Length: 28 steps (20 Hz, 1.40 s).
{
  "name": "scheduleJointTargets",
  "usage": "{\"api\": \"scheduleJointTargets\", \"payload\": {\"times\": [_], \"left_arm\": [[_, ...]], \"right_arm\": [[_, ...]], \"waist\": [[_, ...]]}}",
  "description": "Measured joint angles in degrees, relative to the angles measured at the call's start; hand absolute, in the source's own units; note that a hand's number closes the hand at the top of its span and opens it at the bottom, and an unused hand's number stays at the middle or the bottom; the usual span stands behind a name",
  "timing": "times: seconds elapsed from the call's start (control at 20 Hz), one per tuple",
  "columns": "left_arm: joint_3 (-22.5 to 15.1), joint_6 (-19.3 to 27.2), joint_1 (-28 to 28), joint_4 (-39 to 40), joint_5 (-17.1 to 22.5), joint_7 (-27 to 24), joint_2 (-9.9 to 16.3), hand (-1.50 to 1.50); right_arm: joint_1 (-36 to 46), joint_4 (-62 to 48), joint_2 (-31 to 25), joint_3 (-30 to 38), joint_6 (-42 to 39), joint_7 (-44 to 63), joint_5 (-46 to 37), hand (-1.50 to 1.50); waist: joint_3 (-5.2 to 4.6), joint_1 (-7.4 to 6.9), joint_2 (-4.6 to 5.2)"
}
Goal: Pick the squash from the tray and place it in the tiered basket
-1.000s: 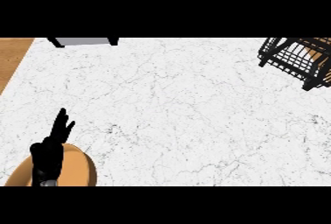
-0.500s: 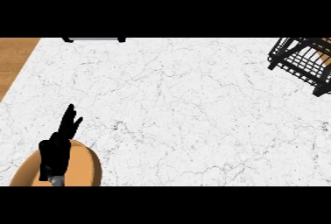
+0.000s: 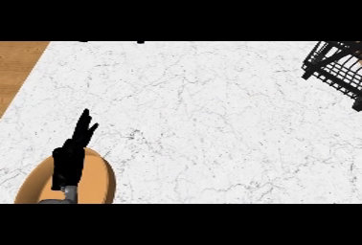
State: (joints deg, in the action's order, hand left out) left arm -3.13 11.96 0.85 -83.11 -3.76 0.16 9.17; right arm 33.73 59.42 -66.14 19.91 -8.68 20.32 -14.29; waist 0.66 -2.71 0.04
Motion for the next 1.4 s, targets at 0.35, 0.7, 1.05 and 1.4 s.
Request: {"api": "scheduleJointTargets", "payload": {"times": [0.35, 0.7, 1.05, 1.4], "left_arm": [[-0.17, -0.53, -0.48, -0.26, -0.26, 0.42, -0.46, 0.00], [-0.33, -1.17, -1.13, -0.14, -0.59, 1.24, -0.68, 0.00], [-0.24, -1.29, -0.65, -1.11, -0.85, 2.04, -0.99, 0.00], [0.00, -1.28, -0.32, -1.13, -1.16, 1.88, -1.29, 0.00]], "right_arm": [[7.44, -9.70, 4.37, -6.06, 2.50, -5.31, -5.21, 1.50], [14.31, -21.14, 8.44, -9.76, 6.16, -9.34, -10.78, 1.50], [18.82, -31.84, 12.78, -9.79, 11.33, -12.52, -13.50, 1.50], [22.40, -39.07, 15.30, -2.15, 10.47, -14.43, -6.67, -1.50]], "waist": [[0.00, -0.82, 0.29], [0.04, -1.21, 0.55], [0.06, -1.17, 0.68], [-0.01, -0.61, 0.41]]}}
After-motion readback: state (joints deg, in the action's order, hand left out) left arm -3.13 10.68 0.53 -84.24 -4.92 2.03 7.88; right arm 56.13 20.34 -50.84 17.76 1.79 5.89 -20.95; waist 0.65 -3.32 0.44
